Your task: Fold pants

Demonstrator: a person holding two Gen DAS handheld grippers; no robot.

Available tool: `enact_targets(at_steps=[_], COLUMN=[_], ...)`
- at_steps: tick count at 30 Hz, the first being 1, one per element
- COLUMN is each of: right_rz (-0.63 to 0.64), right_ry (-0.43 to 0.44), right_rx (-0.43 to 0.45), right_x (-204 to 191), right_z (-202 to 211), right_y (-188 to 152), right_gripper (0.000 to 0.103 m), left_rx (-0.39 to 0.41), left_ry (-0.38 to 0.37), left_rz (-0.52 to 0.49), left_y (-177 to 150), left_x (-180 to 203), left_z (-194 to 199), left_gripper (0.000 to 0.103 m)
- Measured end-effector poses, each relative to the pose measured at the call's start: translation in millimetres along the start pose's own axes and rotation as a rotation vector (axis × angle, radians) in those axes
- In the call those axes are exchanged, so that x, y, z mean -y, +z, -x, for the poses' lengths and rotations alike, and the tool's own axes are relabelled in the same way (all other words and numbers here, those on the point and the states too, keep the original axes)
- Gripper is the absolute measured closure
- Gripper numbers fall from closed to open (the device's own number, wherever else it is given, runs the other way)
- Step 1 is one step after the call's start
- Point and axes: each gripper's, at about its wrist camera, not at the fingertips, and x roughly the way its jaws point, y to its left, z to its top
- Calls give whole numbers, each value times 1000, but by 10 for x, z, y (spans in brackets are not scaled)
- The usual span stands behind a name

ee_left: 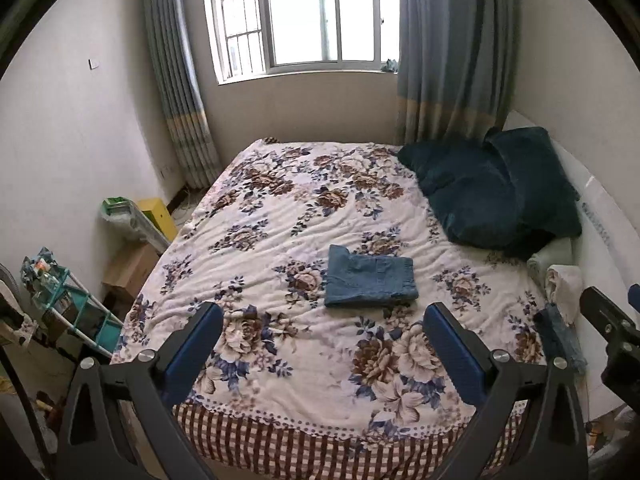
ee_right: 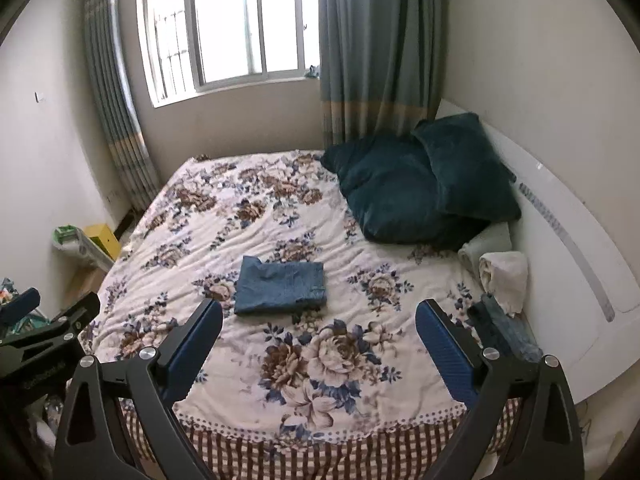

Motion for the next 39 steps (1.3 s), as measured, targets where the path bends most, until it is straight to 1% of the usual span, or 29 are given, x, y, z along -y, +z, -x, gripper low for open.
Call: enact_targets(at_steps=[2, 4, 5, 8, 12, 21, 26, 39], right_rz=[-2, 1, 0, -5, 2, 4, -4, -1], right_ry=[2, 1, 0, 2, -3, 1, -1, 1], right_rx=[-14, -29, -33, -53, -65, -78, -81, -78], right_x=[9, 8, 8, 18, 0, -25, -12, 21], right_z=[-127, -235, -280, -420, -514, -558, -559, -567], right_y=[2, -4, -6, -24, -83, -136, -244, -263], right_gripper=[4, 4, 4, 4, 4, 4, 4, 4], left_rx=[-16, -25, -33, -40, -50, -54, -48, -31], left_ry=[-3, 12, 5, 16, 14, 11, 11, 16], left_rz=[1, -6, -6, -15, -16, -19, -12, -9], left_y=[-4, 12, 5, 22, 40, 50, 56, 85], left_x=[24, 62, 75, 120, 156, 179, 162, 148], left_z=[-101, -157, -190, -247, -303, -304, -276, -214], left_gripper=[0, 0, 0, 0, 0, 0, 0, 0])
